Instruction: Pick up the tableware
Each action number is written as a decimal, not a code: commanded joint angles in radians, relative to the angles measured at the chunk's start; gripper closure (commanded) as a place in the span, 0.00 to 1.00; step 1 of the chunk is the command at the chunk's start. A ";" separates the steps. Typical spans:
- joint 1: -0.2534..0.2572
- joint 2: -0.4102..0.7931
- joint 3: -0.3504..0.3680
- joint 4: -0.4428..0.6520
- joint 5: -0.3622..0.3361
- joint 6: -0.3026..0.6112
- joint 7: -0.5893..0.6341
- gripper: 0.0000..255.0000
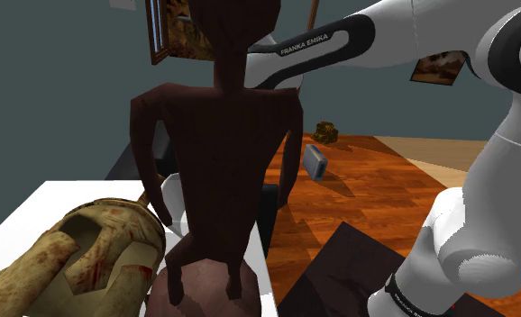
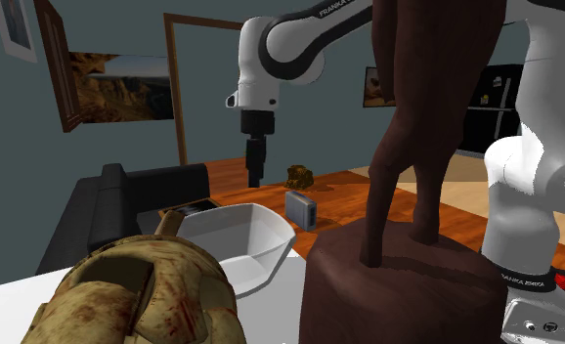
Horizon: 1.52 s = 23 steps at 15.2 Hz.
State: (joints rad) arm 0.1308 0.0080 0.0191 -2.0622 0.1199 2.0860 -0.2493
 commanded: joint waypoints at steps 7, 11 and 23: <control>0.007 0.079 0.007 -0.019 0.009 0.098 -0.015 0.00; 0.008 0.087 0.008 -0.030 0.010 0.118 -0.016 1.00; 0.006 0.070 0.007 -0.009 0.007 0.080 -0.013 1.00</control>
State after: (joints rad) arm 0.1375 0.0840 0.0262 -2.0774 0.1282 2.1772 -0.2632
